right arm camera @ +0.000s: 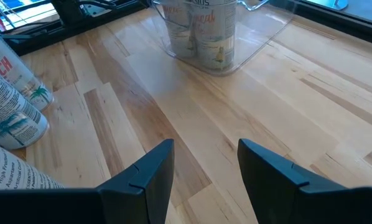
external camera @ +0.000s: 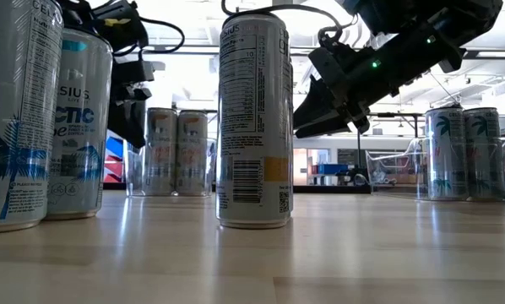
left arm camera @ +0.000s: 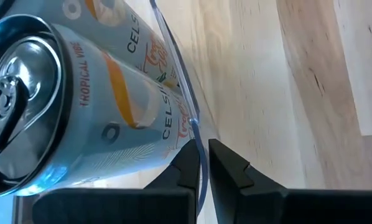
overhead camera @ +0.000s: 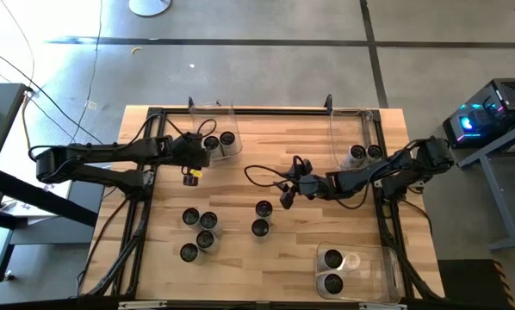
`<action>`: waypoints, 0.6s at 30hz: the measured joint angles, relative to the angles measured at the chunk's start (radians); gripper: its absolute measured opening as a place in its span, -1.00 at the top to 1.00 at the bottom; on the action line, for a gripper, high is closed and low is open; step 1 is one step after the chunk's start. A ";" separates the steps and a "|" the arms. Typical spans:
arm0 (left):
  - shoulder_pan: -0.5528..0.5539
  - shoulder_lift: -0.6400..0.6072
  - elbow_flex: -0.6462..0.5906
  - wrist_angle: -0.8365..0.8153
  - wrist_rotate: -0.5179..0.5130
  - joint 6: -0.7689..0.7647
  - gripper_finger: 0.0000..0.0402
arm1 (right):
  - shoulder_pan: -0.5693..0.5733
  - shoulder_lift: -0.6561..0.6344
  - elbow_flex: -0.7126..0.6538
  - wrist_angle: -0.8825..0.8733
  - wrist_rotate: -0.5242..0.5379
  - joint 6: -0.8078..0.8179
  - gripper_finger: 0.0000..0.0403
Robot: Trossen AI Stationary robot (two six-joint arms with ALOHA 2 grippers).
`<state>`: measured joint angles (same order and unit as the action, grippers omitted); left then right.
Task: Sort soda cans
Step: Adjust the top left transparent bin
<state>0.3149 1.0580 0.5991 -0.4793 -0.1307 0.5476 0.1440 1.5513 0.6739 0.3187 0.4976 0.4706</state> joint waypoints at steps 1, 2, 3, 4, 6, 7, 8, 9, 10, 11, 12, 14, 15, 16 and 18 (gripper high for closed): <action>0.000 0.000 0.000 0.000 0.000 0.008 0.95 | 0.000 0.000 0.000 0.000 0.000 0.000 0.14; 0.000 0.000 0.000 0.000 0.003 0.016 0.95 | 0.000 0.000 0.000 0.000 0.000 0.000 0.14; 0.000 0.000 0.000 0.002 0.010 0.024 0.95 | 0.000 0.000 0.000 0.000 0.000 0.000 0.14; 0.000 0.000 0.000 0.005 0.024 0.030 0.95 | 0.000 0.000 0.000 0.000 0.000 0.000 0.14; 0.001 0.000 0.000 0.014 0.061 0.030 0.95 | 0.000 0.000 0.000 0.000 0.000 0.000 0.14; 0.000 0.000 0.000 0.015 0.076 0.030 0.95 | 0.000 0.000 0.000 0.000 0.000 0.000 0.14; 0.000 0.000 0.000 0.015 0.086 0.031 0.95 | 0.000 0.000 0.000 0.000 0.000 0.000 0.14; 0.000 0.000 0.000 0.015 0.092 0.033 0.95 | 0.000 0.000 0.000 0.000 0.000 0.000 0.14; 0.000 0.000 0.000 0.015 0.096 0.035 0.95 | 0.000 0.000 0.000 0.000 0.000 0.000 0.14; 0.000 0.000 0.000 0.015 0.099 0.041 0.95 | 0.000 0.000 0.000 0.000 0.000 0.000 0.14; -0.001 0.000 0.000 0.015 0.101 0.050 0.95 | 0.000 0.000 0.000 0.000 0.000 0.000 0.14; 0.000 0.000 0.000 0.016 0.105 0.070 0.95 | 0.000 0.000 0.000 0.000 0.000 0.000 0.14; 0.000 0.000 0.000 0.016 0.106 0.076 0.95 | 0.000 0.000 0.000 0.000 0.000 0.000 0.14; 0.000 0.000 0.000 0.019 0.106 0.082 0.95 | 0.000 0.000 0.000 0.000 0.000 0.000 0.14; 0.000 0.000 0.000 0.029 0.105 0.083 0.95 | 0.000 0.000 0.000 0.000 0.000 0.000 0.14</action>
<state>0.3149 1.0584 0.5991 -0.4498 -0.0261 0.6304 0.1440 1.5513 0.6739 0.3187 0.4976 0.4706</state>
